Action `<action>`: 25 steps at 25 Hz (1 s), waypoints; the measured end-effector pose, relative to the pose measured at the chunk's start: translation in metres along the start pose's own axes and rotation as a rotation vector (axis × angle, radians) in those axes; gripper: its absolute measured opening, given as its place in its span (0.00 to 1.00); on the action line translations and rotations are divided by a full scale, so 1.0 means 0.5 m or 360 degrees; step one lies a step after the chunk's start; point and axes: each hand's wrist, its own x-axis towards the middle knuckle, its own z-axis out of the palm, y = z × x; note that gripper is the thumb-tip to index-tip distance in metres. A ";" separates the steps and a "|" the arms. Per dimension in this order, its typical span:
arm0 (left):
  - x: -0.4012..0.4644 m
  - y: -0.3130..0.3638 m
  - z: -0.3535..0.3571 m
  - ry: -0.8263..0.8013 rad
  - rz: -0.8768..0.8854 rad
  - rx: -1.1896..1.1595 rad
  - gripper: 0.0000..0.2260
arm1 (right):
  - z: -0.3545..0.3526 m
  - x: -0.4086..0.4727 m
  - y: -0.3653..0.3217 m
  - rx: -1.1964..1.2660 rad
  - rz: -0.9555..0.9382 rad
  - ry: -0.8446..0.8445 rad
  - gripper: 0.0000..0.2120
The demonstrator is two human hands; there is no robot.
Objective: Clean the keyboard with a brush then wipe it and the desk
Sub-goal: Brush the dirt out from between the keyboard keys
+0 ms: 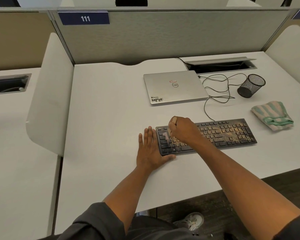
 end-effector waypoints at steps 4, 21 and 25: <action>0.000 0.000 -0.003 0.0015 0.0010 -0.0035 0.63 | -0.010 0.020 -0.018 0.0001 -0.0019 0.0031 0.15; -0.006 0.002 -0.011 0.0012 0.0030 -0.0013 0.59 | -0.020 0.031 -0.076 -0.0412 -0.0196 -0.0084 0.10; -0.005 0.000 -0.006 0.0009 0.0020 -0.0018 0.61 | -0.011 0.016 -0.064 -0.0379 -0.0140 -0.0207 0.09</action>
